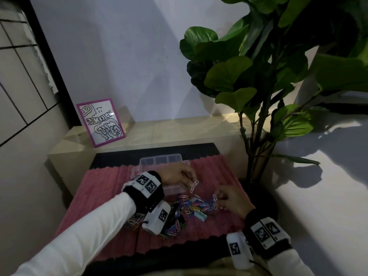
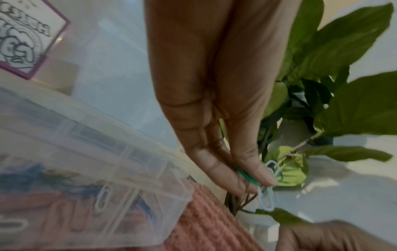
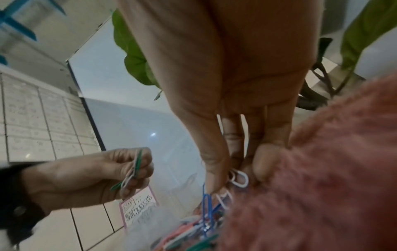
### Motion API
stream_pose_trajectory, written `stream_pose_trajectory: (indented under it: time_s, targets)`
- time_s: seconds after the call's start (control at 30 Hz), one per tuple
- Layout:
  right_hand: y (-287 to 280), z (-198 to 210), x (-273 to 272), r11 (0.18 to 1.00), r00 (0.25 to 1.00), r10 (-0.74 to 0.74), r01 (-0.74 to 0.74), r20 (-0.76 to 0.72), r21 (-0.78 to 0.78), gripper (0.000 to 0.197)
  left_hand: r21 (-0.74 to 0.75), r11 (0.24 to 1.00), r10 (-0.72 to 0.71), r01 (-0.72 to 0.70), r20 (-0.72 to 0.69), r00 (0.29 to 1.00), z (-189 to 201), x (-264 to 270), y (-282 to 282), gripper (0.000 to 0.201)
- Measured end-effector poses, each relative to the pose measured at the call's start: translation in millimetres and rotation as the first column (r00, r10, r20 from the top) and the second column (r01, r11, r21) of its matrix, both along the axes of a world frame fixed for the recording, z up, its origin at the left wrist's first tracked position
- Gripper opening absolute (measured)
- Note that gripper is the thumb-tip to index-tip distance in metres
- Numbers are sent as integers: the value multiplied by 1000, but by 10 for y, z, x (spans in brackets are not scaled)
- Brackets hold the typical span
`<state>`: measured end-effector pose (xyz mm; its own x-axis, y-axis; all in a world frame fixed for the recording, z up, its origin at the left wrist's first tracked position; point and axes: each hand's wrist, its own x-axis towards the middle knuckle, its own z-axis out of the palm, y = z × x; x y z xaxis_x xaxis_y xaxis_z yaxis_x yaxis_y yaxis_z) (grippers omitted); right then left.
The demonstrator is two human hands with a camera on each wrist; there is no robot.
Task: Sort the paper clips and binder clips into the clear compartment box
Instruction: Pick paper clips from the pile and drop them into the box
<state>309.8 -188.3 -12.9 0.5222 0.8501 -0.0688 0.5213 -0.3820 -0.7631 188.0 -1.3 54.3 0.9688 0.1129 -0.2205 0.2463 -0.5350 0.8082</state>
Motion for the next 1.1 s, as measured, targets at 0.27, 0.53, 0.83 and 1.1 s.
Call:
stream_pose_trajectory:
  time_s: [0.27, 0.53, 0.83, 1.1]
  targets:
    - [-24, 42, -3, 983, 941, -90, 137, -326, 125, 20, 196, 967, 153, -164, 71, 986, 140, -323, 471, 6]
    - [425, 541, -142, 984, 987, 58, -31, -151, 176, 16, 340, 928, 193, -154, -82, 978, 54, -545, 757, 21]
    - [1137, 745, -262, 990, 988, 135, -131, 80, -52, 8, 366, 912, 184, -188, 45, 982, 164, -659, 536, 28]
    - [969, 740, -111, 982, 979, 186, -186, 80, -5, 25, 316, 945, 87, -81, -5, 996, 86, -462, 236, 17]
